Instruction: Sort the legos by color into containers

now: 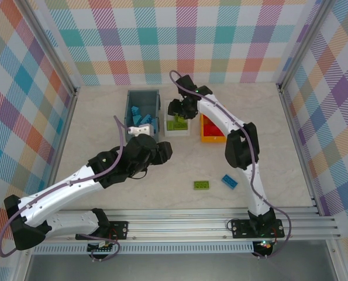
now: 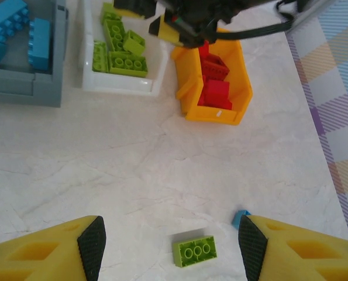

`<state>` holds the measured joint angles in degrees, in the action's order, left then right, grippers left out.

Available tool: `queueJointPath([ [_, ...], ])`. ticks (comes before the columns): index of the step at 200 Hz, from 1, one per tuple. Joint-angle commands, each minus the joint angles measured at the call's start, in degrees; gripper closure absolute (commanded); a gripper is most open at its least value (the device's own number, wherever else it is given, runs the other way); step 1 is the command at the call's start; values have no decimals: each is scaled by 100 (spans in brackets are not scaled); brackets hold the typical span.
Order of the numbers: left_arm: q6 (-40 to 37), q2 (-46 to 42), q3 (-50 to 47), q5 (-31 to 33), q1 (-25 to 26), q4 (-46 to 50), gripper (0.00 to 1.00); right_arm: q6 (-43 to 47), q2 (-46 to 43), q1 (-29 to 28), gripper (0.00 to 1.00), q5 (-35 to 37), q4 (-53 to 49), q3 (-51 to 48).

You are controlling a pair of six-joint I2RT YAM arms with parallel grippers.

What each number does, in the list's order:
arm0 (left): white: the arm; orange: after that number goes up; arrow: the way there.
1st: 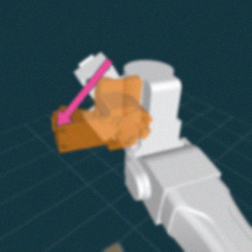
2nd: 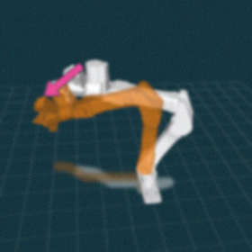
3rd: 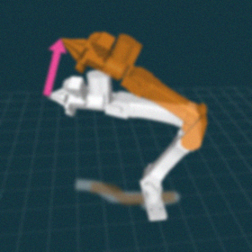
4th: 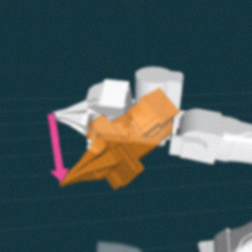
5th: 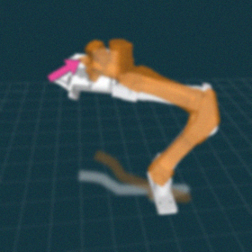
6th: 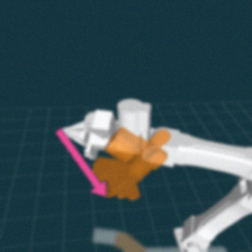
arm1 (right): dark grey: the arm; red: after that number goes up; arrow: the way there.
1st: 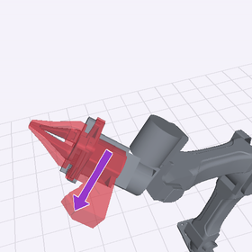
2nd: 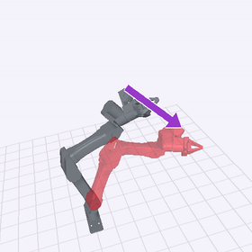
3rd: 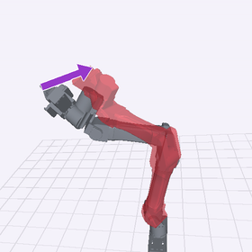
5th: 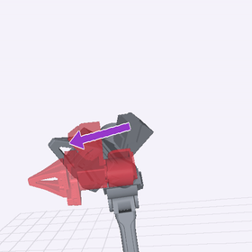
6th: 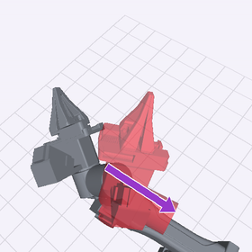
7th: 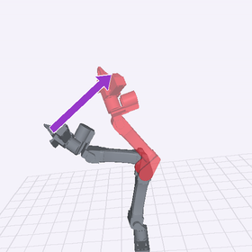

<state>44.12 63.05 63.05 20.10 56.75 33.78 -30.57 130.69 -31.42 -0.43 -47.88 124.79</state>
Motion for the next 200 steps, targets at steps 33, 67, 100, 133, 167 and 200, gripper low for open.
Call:
queueJointPath([
  [33, -111, 400, -26, -165, 383, -178, 36, -216, -2926, -65, 44, 881, 507, -2495],
  [67, -131, 967, 172, -468, 617, -284, 36, -793, -4708, -145, 44, 1763, -273, -4079],
  [100, 601, 1991, 586, -736, 985, -556, 36, -1063, -6659, -150, 42, 2100, -1074, -5140],
  [133, 1599, 3454, 1626, -976, 1335, -349, 35, -671, -8018, -157, 37, 1840, -1607, -5285],
  [167, 2744, 4958, 2986, -1385, 1427, 241, 32, -263, -8613, -154, 34, 1589, -1870, -4904],
  [200, 3719, 5935, 3996, -1584, 1433, 450, 30, -143, -8744, -156, 34, 1645, -2148, -4522],
])
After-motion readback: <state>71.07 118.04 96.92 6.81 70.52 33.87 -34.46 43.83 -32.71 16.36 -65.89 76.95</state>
